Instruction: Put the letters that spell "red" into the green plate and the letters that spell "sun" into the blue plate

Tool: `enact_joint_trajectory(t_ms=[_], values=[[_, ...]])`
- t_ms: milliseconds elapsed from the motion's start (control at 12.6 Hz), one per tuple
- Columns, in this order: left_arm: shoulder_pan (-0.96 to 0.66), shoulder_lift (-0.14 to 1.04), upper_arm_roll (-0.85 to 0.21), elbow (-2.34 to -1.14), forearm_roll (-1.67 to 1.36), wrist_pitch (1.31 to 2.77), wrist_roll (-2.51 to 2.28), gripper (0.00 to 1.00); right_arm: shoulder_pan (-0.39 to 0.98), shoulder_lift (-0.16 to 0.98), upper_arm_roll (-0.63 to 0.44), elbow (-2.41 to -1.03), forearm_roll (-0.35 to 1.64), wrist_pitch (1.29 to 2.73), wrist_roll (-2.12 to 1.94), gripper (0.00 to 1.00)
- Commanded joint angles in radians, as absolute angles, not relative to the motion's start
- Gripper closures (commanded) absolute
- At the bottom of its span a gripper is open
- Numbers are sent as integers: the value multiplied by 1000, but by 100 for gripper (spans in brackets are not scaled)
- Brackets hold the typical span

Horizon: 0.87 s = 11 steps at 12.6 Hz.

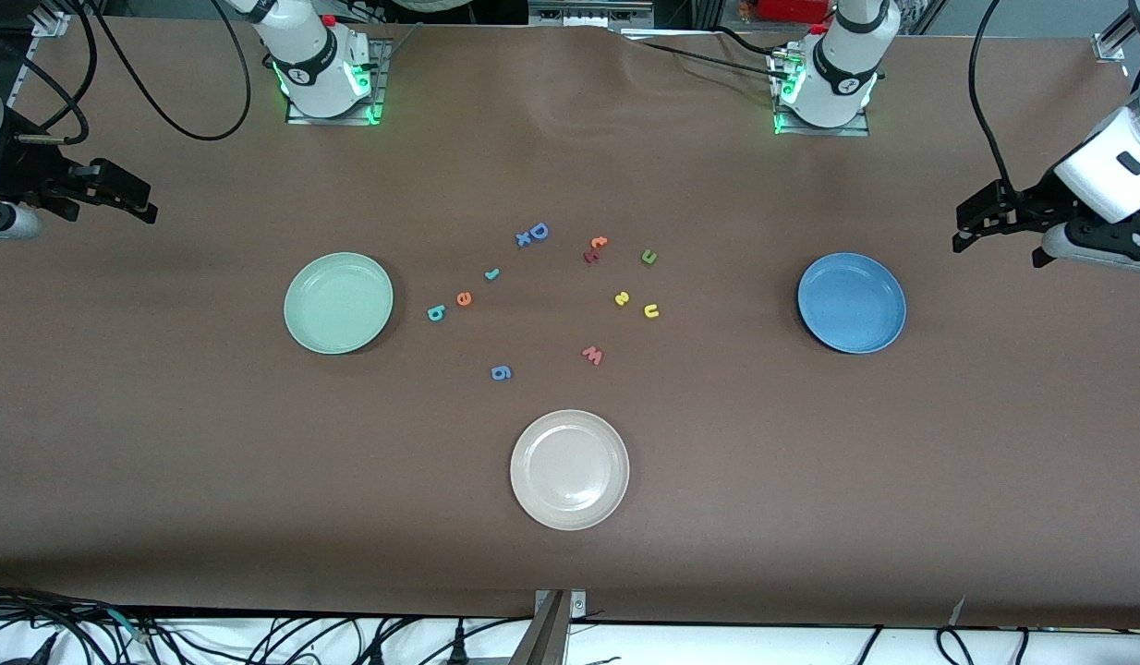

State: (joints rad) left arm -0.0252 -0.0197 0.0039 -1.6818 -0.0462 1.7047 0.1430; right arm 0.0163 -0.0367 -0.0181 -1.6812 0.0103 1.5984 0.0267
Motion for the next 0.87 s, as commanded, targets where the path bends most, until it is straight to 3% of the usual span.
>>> enact_joint_trajectory(t_ms=[0,794], values=[[-21,-6,2,-1628,-25,1672,130,0,20,-28,-20,-1657,29,1594,29,0],[-8,-8,-5,-1614,-23,1664,138,0,20,-26,-21,-1657,26,1591,21,0]])
